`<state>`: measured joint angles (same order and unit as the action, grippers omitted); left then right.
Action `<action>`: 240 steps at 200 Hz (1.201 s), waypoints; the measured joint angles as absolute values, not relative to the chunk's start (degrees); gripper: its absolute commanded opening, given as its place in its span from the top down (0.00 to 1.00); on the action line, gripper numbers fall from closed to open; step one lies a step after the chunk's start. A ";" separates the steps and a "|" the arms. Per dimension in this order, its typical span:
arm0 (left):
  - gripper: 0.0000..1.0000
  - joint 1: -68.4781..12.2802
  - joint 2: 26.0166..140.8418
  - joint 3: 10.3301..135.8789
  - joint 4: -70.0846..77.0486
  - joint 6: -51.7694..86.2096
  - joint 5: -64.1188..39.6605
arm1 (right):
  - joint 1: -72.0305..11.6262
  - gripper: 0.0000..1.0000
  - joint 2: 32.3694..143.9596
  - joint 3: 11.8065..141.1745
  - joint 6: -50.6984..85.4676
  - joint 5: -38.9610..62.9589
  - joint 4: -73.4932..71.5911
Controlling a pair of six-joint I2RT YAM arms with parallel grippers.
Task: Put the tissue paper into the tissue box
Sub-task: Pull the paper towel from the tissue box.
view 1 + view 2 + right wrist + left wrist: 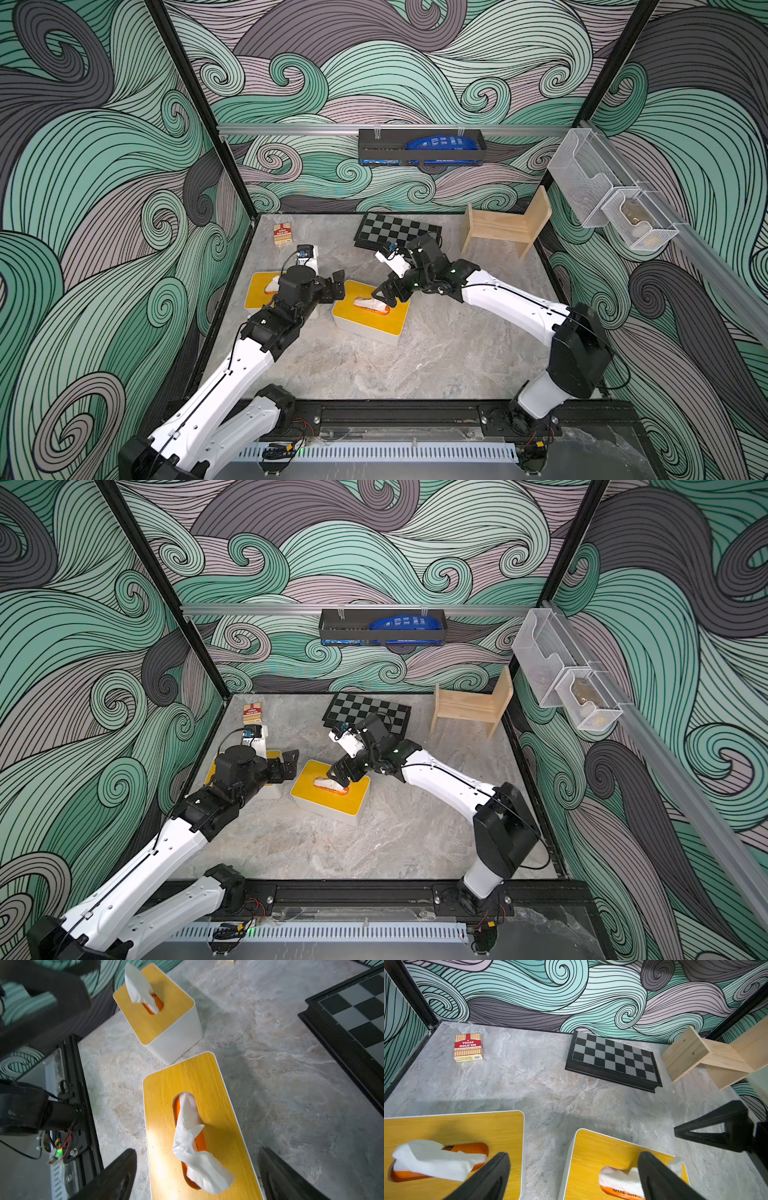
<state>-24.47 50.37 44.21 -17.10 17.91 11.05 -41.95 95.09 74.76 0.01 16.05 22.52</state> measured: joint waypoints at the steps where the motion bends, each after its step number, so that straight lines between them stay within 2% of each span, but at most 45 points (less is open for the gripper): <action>1: 0.01 -24.38 50.39 44.21 -17.12 17.87 10.94 | -42.00 0.10 95.22 74.89 -0.05 15.94 22.70; 66: 0.01 -20.71 50.43 44.03 -18.28 15.88 3.49 | -43.55 0.18 103.57 82.91 -4.99 11.18 31.05; 104: 0.01 -20.62 50.35 42.89 -18.02 15.84 1.80 | -43.77 0.28 105.03 84.95 -6.90 10.66 33.15; 166: 0.01 -20.27 49.71 42.09 -18.00 15.86 0.78 | -45.82 0.67 107.42 86.21 -8.93 11.05 37.12; 200: 0.01 -20.27 49.21 41.82 -17.85 15.88 0.58 | -46.46 0.82 107.42 86.21 -8.60 10.98 37.89; 240: 0.01 -20.27 49.10 40.97 -17.47 15.97 0.47 | -48.56 0.91 107.35 86.17 -8.62 9.87 38.00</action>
<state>-20.27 49.10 40.97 -17.47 15.97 0.47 -48.56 107.35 86.17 -8.62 9.87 38.00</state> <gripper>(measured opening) 0.986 0.110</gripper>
